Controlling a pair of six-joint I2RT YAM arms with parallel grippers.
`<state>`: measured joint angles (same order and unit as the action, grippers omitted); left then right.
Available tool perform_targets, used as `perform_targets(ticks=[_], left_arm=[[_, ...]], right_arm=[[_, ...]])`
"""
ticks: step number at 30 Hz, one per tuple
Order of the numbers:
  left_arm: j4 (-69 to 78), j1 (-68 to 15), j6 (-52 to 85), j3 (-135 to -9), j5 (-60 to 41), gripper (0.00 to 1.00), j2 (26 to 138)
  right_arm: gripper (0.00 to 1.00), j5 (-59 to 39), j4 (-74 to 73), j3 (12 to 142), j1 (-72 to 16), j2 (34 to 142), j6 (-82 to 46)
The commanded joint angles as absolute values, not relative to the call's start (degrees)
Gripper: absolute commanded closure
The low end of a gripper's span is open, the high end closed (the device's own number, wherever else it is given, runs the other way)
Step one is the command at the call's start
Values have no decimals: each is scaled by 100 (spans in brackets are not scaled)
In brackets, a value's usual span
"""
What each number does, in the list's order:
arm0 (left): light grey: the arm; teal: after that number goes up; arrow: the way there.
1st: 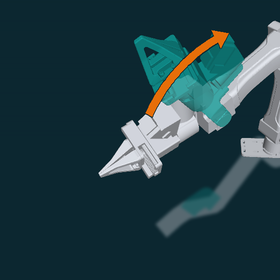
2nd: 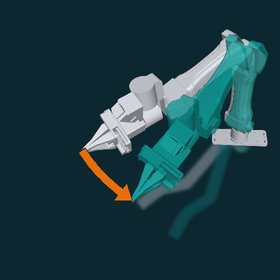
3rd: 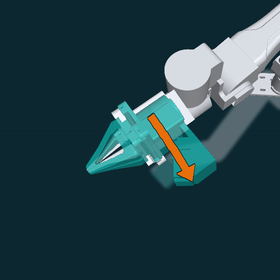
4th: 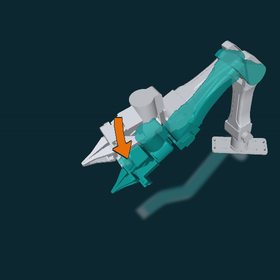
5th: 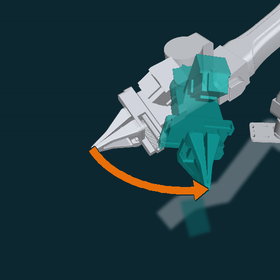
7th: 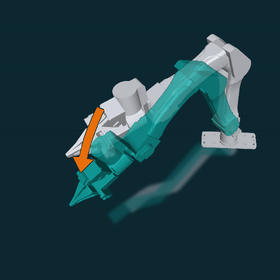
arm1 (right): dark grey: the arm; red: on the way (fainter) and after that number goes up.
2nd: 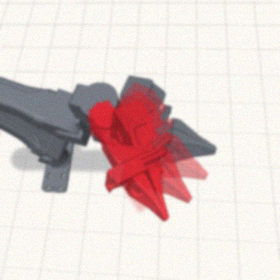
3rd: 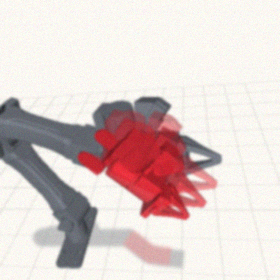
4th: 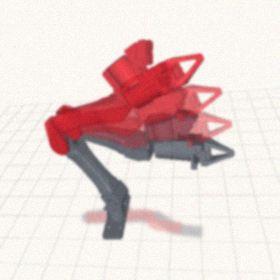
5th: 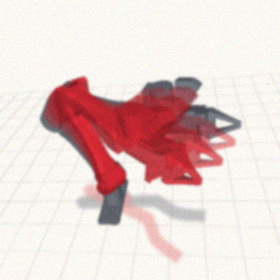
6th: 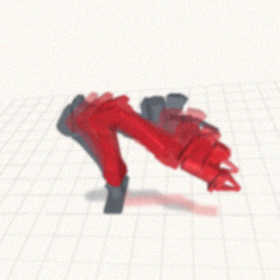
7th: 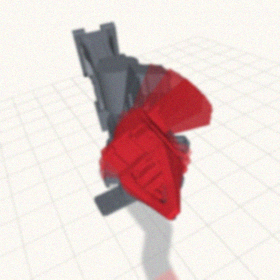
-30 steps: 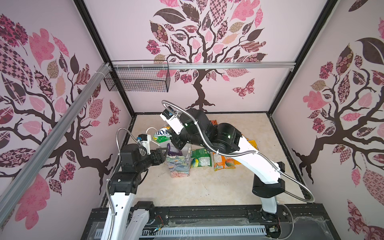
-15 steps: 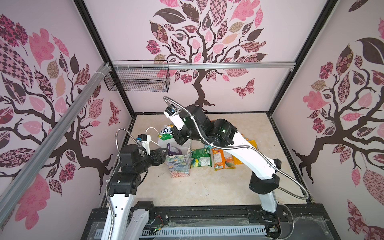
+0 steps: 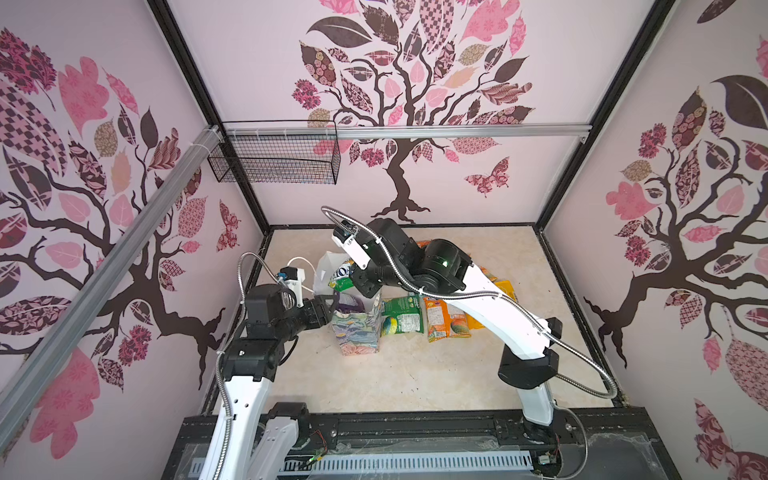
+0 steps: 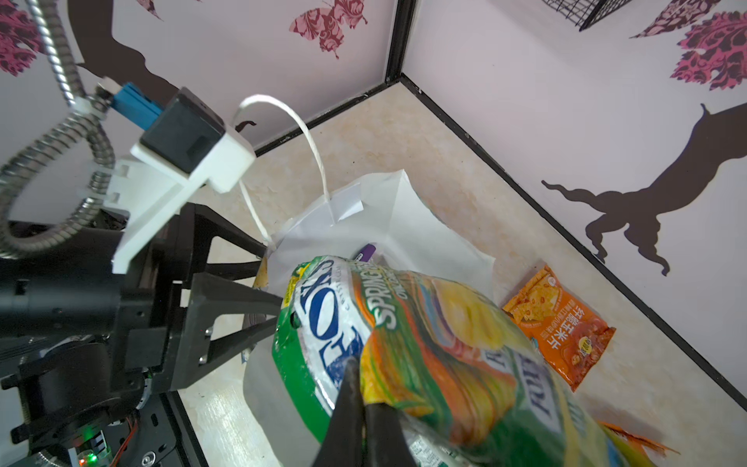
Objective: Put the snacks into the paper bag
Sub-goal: 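Carry the green packet over the white bag opening with the right gripper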
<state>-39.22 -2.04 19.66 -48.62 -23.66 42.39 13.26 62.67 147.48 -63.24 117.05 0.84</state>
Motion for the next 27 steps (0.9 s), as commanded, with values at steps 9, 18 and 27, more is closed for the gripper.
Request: perform_targets(ticks=[9,18,27], left_arm=[[-3863,-220,1907,-4790,-2450,34,4091],[-3885,-220,1899,-4795,-2390,35,4046],[-3885,-218,1907,-4788,-2311,35,3934]], right_arm=[[100,1790,6631,14807,-6526,11541,504],[100,2023,6912,14542,-6660,11530,696],[100,2362,6927,14419,-6744,11610,849]])
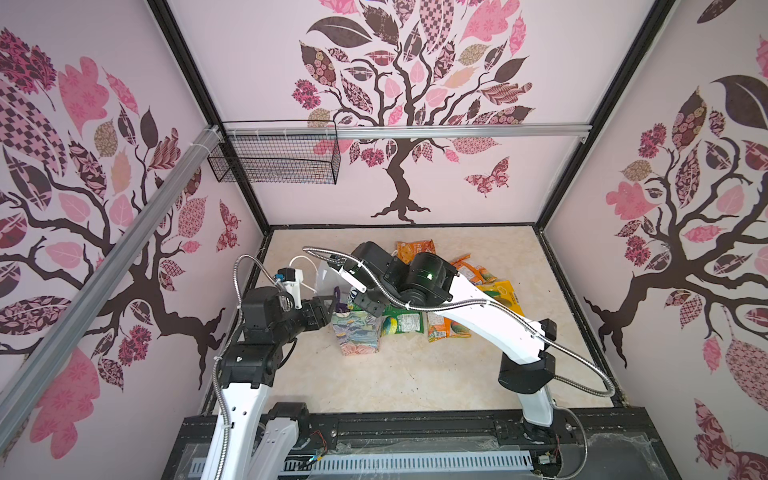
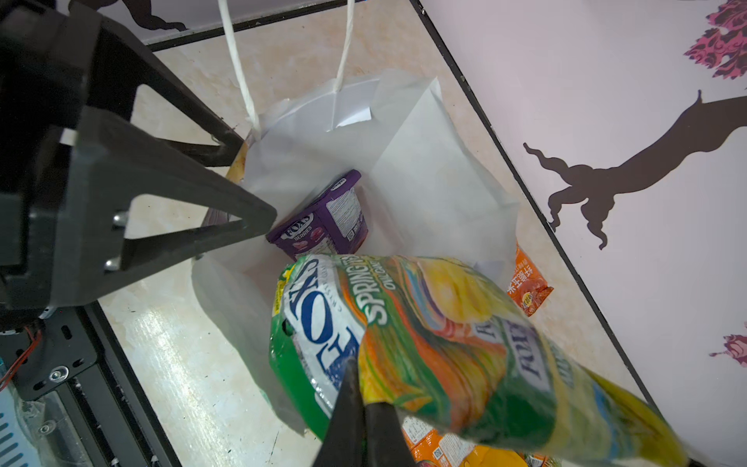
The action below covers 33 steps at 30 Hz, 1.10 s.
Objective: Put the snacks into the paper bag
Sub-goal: 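Carry the green packet over the white bag opening with the right gripper, then lower the green packet into the bag and open the right gripper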
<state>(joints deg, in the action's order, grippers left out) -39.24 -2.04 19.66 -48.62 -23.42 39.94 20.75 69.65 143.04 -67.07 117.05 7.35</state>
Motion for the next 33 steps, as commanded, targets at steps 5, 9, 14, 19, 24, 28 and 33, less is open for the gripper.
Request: perform_targets(ticks=[5,9,14,19,24,28,33], left_arm=[[-3902,-218,1909,-4799,-2320,35,4001],[-3899,-217,1907,-4790,-2335,35,4007],[-3875,-211,1912,-4791,-2386,35,4044],[-3867,-219,1899,-4798,-2439,35,4081],[-3869,-218,1899,-4786,-2435,35,4034],[-3884,-219,1898,-4787,-2401,35,4008],[-3867,-220,1899,-4782,-2395,35,3999]], right_arm=[[100,2417,6910,14488,-6759,11793,905],[100,2451,6902,14485,-6810,11845,908],[100,2561,6895,14406,-6955,11887,936],[100,2602,6911,14401,-7031,11999,941],[100,2552,6798,14416,-7048,12078,1009],[100,2523,6805,14452,-7064,12192,1078],[100,2537,6733,14454,-7058,12230,1193]])
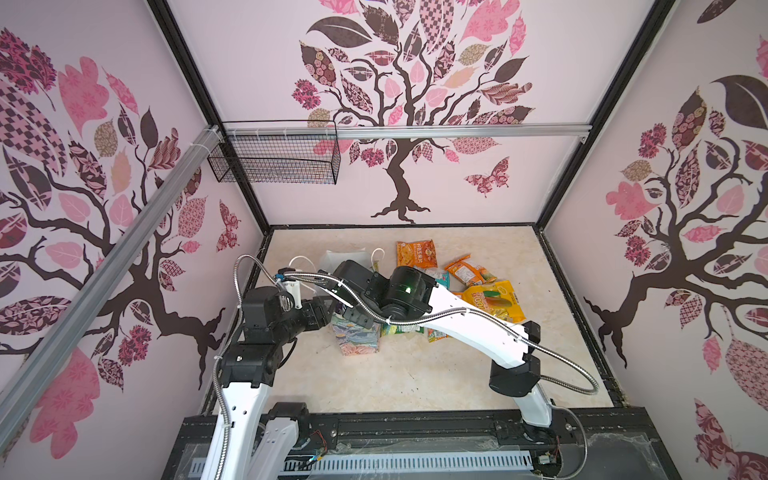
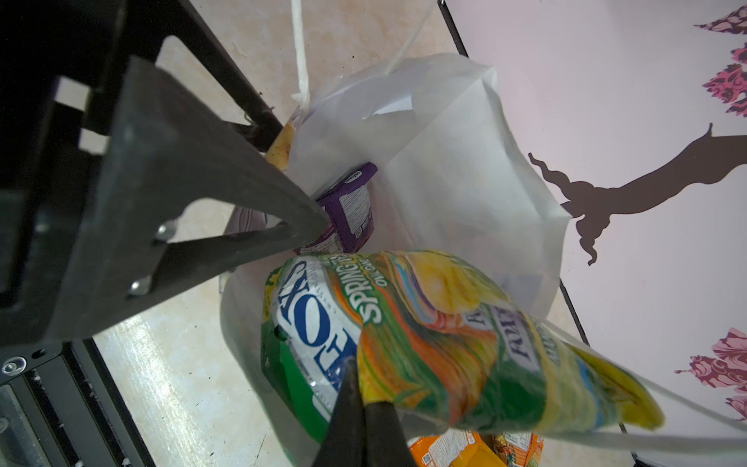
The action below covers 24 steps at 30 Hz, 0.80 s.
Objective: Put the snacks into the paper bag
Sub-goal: 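Lower the green packet into the bag and open the right gripper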
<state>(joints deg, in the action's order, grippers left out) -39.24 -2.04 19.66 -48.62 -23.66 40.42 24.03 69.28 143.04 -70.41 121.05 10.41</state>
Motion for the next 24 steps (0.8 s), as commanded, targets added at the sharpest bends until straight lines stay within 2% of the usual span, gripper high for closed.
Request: perform_targets(ticks=[1,14,20,24], left_arm=[[-3871,-215,1898,-4790,-2398,35,4003],[-3855,-220,1899,-4781,-2420,35,3986],[-3846,-220,1903,-4781,-2440,35,3987],[-3858,-219,1903,-4783,-2435,35,3990]], right_arm=[[100,2564,6695,14457,-7064,12226,1218],[99,2451,6243,14384,-6998,12438,1507],[92,2288,6218,14367,-6903,12416,1420],[80,2130,6172,14361,-6847,12385,1328]])
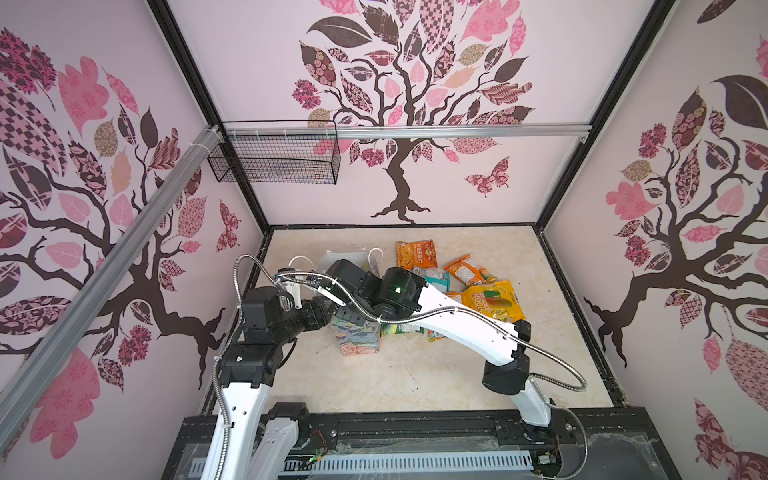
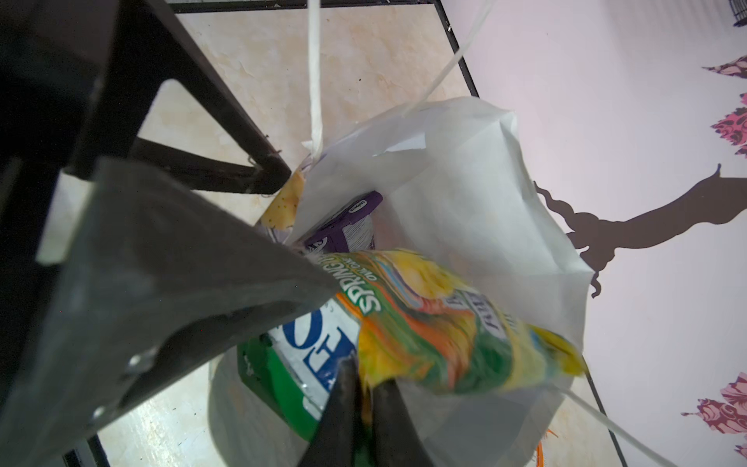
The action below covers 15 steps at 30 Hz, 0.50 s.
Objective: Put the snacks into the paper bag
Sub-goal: 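Lower the green packet into the bag and open the right gripper, then raise the right gripper out of the bag and draw it back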
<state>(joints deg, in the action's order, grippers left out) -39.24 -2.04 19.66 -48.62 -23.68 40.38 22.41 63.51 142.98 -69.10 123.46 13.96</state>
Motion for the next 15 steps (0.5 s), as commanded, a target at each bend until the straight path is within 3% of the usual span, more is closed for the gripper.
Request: perform_targets(ticks=[1,2,15], left_arm=[[-3854,-220,1899,-4781,-2435,35,3988],[-3858,-219,1901,-4778,-2423,35,3990],[-3847,-219,1907,-4777,-2427,35,3969]], right_arm=[[74,2104,6153,14365,-6848,12379,1327],[66,2101,6123,14366,-6854,12357,1313],[64,1734,5862,14669,-6849,11630,845]])
